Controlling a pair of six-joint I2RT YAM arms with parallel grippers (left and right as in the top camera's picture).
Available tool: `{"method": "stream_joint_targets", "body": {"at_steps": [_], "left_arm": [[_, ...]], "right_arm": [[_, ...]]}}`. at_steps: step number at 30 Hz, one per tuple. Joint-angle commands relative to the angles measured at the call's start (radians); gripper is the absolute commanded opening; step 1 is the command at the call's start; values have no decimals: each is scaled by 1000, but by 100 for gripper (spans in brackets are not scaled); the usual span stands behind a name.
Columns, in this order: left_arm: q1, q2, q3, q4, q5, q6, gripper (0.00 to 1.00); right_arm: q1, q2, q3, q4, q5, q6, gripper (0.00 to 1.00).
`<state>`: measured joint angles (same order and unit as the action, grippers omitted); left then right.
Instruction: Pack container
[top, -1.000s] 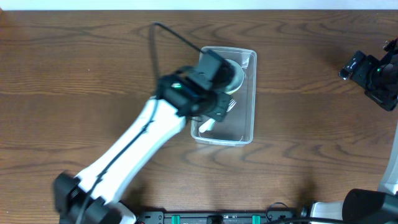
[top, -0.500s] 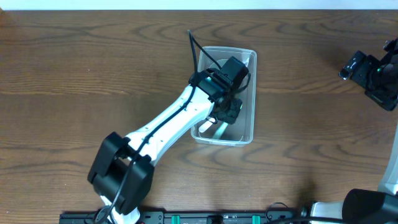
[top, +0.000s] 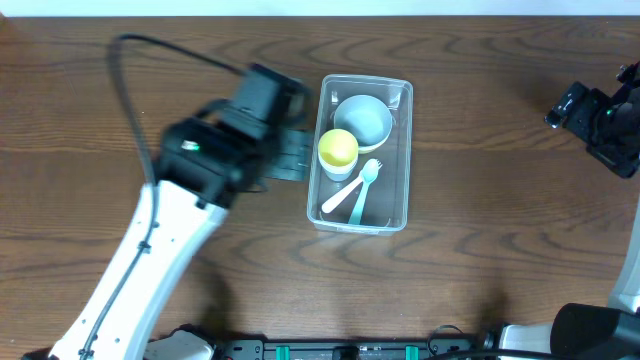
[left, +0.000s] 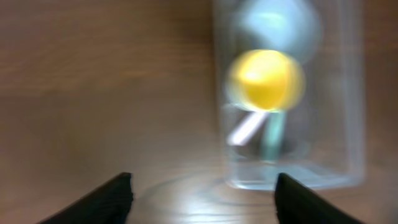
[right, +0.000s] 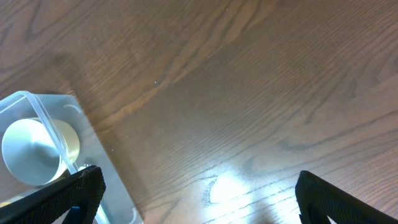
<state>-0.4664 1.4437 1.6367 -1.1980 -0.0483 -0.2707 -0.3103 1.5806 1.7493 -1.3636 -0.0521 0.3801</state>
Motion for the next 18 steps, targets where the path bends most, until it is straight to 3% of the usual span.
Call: {"method": "stream_joint_targets", "body": {"at_steps": [1,5,6,18], "left_arm": [[127,27,-4,-35,-103,2,79],[255,36,-11,-40,-103,3,89],[280,38,-11,-41,-103,3,98],[339,39,-11,-43,-102,3,98]], "right_arm": [[-3,3,1,2,3,-3,99],[-3,3,1,2,3,-3,99],[-3,3,1,2,3,-3,99],[-3,3,1,2,3,-3,99]]}}
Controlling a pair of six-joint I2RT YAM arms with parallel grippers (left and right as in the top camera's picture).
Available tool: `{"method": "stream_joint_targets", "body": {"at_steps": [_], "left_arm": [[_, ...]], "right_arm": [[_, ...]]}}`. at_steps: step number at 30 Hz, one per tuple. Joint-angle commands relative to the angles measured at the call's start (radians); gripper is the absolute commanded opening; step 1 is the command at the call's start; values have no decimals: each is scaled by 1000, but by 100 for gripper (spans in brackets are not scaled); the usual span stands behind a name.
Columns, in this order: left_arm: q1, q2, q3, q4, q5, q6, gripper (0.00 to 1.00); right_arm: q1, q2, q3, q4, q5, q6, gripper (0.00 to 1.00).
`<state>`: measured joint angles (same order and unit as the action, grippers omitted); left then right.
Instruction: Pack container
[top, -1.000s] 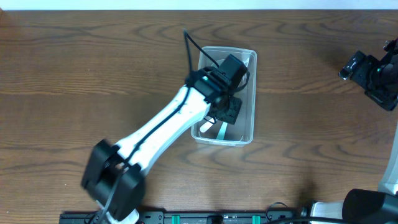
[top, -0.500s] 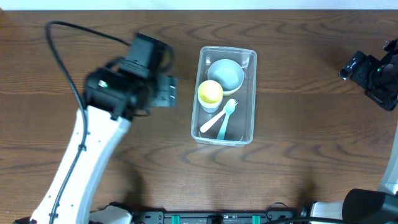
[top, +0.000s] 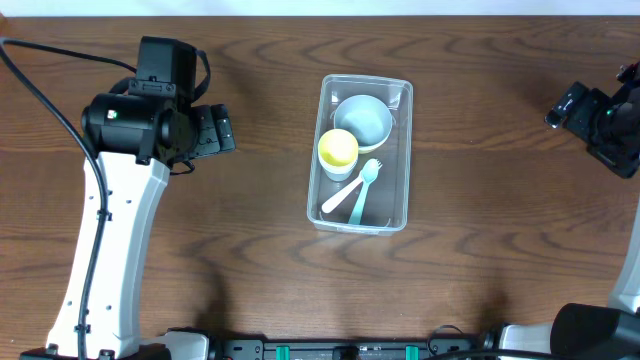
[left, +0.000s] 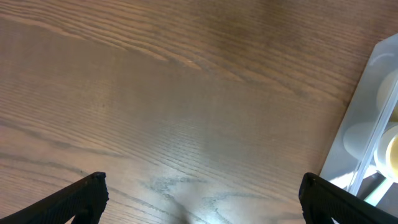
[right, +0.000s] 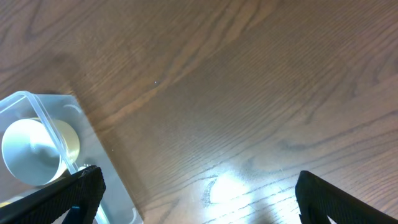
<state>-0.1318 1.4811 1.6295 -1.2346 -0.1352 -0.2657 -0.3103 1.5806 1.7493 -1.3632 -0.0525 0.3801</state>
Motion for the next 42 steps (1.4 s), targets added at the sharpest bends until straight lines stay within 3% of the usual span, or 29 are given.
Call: {"method": "stream_joint_targets", "body": {"at_steps": [1,11,17,26,30,42], "left_arm": [[4,2,-4,-6,-15,-2,98],[5,-2,-4,-7,-16,-2,98],[18,-143,-52,82,-38,80,98],[63,-568,-488,505,64,237,98],[63,-784,-726,657,74,240,98],[63,-1272,-1238,761,102,229,98]], "right_arm": [[-3,3,1,2,3,-3,99],[-3,3,1,2,3,-3,99],[-3,3,1,2,4,-3,99],[-3,3,1,2,3,-3,99],[-3,3,1,2,3,-3,99],[-3,3,1,2,3,-3,99]]}}
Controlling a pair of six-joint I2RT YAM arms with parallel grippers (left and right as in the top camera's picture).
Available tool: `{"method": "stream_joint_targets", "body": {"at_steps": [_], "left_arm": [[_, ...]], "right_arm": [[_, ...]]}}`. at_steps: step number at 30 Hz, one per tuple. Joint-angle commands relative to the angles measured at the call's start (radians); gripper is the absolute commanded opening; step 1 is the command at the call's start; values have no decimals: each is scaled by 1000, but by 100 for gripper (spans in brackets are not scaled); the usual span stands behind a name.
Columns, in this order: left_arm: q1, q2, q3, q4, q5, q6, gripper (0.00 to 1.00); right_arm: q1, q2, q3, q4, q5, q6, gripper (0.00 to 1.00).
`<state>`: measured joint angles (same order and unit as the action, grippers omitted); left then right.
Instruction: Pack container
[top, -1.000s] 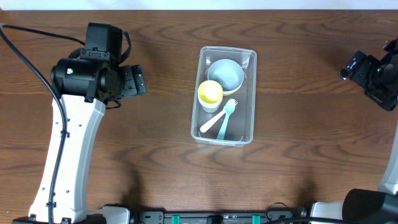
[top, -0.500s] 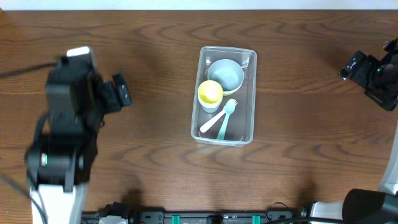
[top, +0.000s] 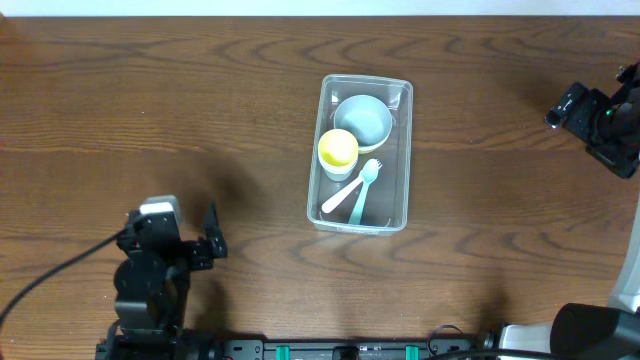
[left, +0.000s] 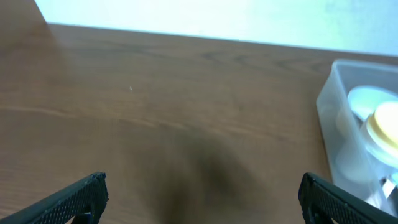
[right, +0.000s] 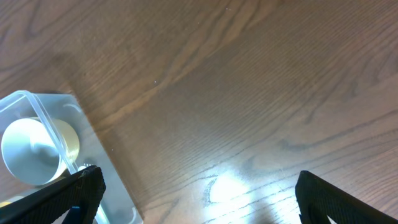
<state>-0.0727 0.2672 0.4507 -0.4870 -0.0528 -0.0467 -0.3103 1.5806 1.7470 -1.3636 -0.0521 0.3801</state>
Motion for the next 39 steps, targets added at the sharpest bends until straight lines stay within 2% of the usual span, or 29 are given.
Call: {"method": "stream_joint_targets", "body": {"at_steps": [1,7,16,39], "left_arm": [[4,-82,-91,21,20,-1,98],[4,-178,-225,49,20,-19,98],[4,-233,-309,52,20,-30,98],[4,-231,-325,55,19,-44,98]], "right_arm": [[-3,3,3,2,3,-3,99],[-3,3,3,2,3,-3,99],[-3,3,3,2,3,-4,99],[-3,3,3,2,3,-3,99]]}}
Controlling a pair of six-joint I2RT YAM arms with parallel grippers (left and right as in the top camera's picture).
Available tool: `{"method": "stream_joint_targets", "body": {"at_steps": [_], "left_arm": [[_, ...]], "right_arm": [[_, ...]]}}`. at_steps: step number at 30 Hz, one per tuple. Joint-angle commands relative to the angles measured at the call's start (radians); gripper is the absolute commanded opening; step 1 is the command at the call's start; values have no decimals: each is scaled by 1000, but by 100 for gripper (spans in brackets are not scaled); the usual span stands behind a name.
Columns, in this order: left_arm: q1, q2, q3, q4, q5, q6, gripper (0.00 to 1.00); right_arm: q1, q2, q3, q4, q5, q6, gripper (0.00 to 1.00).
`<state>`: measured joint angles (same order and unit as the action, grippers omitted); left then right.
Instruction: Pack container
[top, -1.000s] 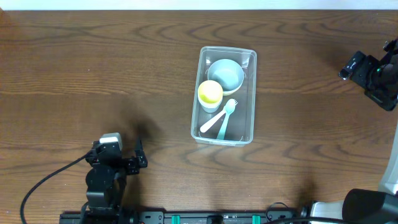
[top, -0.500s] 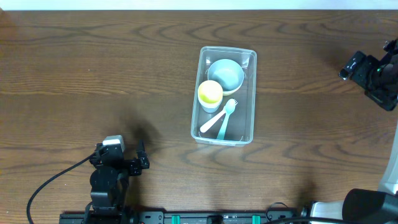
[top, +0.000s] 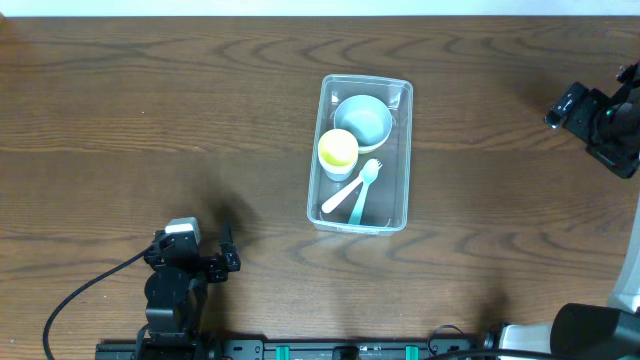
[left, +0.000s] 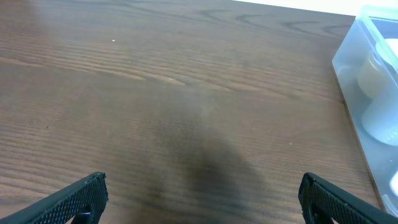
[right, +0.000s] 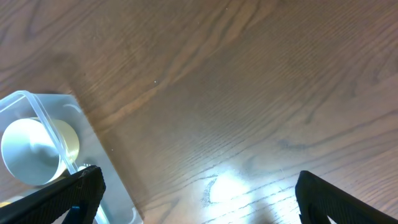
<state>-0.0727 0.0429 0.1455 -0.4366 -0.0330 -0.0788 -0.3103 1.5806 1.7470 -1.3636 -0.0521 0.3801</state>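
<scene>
A clear plastic container (top: 408, 150) stands at the table's middle. Inside it are a pale blue bowl (top: 362, 120), a yellow cup (top: 338, 150), a white spoon (top: 340, 197) and a teal fork (top: 362, 190). My left gripper (top: 228, 262) sits low at the front left, far from the container, open and empty. In the left wrist view the container's wall (left: 351, 81) shows at the right edge, beyond the open gripper (left: 202, 199). My right gripper (top: 560, 108) hangs at the far right, open and empty (right: 199, 199), with the container's rim (right: 37, 102) at lower left.
Bare brown wood table (top: 200, 130) lies all round the container. A black cable (top: 90, 290) runs from the left arm to the front edge. A white strip borders the table's back edge.
My left arm has shifted a little to the right and nearer the front edge, its camera now lower over the wood. The right arm and the container's contents are unchanged.
My left gripper was open right beside the container's left wall, with everything inside it. Then it was at the back left of the table, then folded down at the front left, where it still rests. The right arm stayed put throughout.
</scene>
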Motion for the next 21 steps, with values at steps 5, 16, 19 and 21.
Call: {"method": "stream_joint_targets", "body": {"at_steps": [5,16,19,21], "left_arm": [[4,-6,-19,5,-1,-12,98],[4,-6,-19,5,0,-12,98],[4,-6,-19,5,-1,-12,98],[4,-6,-19,5,-1,-12,98]], "right_arm": [[-4,3,3,2,3,-3,99],[-2,-42,0,11,63,-91,99],[19,-114,-47,95,33,-217,99],[46,-192,-122,206,-35,-340,99]]}}
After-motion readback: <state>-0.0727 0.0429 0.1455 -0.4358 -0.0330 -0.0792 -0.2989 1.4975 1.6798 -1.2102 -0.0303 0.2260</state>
